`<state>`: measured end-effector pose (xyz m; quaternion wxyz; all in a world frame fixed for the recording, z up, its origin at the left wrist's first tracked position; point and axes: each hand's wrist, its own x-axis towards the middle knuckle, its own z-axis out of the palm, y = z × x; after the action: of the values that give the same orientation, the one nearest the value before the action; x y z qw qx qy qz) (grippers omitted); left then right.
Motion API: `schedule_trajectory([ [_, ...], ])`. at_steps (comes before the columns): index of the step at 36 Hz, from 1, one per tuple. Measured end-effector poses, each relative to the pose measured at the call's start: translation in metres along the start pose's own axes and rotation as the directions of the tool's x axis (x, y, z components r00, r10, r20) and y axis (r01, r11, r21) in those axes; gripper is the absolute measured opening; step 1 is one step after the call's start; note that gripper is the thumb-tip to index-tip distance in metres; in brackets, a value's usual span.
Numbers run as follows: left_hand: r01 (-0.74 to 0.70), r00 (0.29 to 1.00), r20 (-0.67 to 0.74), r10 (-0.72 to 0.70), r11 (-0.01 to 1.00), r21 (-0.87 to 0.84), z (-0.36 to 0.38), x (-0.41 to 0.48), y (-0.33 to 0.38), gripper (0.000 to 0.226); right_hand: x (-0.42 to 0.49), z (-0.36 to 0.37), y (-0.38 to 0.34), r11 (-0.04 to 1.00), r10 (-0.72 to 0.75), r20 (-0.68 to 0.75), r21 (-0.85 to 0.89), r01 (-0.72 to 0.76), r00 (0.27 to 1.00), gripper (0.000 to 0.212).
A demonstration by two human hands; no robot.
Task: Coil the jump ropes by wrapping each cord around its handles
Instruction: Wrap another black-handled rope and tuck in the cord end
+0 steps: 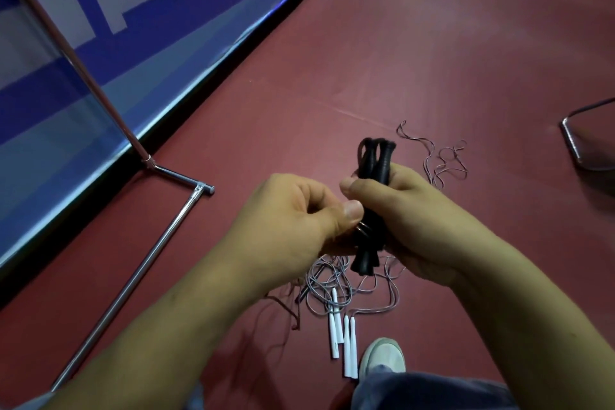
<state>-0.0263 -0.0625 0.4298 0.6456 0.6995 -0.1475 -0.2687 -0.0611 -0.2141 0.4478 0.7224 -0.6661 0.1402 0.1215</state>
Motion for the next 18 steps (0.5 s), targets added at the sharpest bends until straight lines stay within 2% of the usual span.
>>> schedule_trajectory([
  [2, -0.045, 0.998, -0.029, 0.048, 0.995, 0.086, -0.001, 0.0, -0.002, 0.033, 0.001, 0.0, 0.002, 1.0, 0.028, 0.007, -0.006, -0.028, 1.0, 0.02],
  [4, -0.059, 0.997, -0.054, 0.064, 0.994, 0.091, -0.001, 0.001, -0.004, 0.031, 0.003, 0.002, 0.006, 0.998, 0.055, -0.008, 0.01, -0.054, 0.998, 0.03],
  [7, -0.085, 0.993, -0.077, 0.092, 0.992, 0.096, 0.002, -0.002, -0.002, 0.028, 0.004, 0.007, 0.012, 0.995, 0.082, 0.004, 0.057, -0.082, 0.997, 0.03],
  [11, -0.126, 0.985, -0.099, 0.141, 0.981, 0.146, 0.001, -0.007, 0.004, 0.021, 0.007, 0.011, 0.021, 0.964, 0.131, -0.006, 0.233, -0.126, 0.991, 0.035],
  [15, -0.142, 0.983, -0.091, 0.159, 0.974, 0.177, -0.006, -0.006, 0.005, 0.019, 0.01, 0.016, 0.029, 0.89, 0.18, 0.009, 0.424, -0.167, 0.984, 0.041],
  [18, -0.091, 0.991, -0.089, 0.102, 0.988, 0.127, -0.011, -0.005, 0.004, 0.019, 0.013, 0.018, 0.035, 0.858, 0.23, 0.037, 0.465, -0.22, 0.973, 0.053],
])
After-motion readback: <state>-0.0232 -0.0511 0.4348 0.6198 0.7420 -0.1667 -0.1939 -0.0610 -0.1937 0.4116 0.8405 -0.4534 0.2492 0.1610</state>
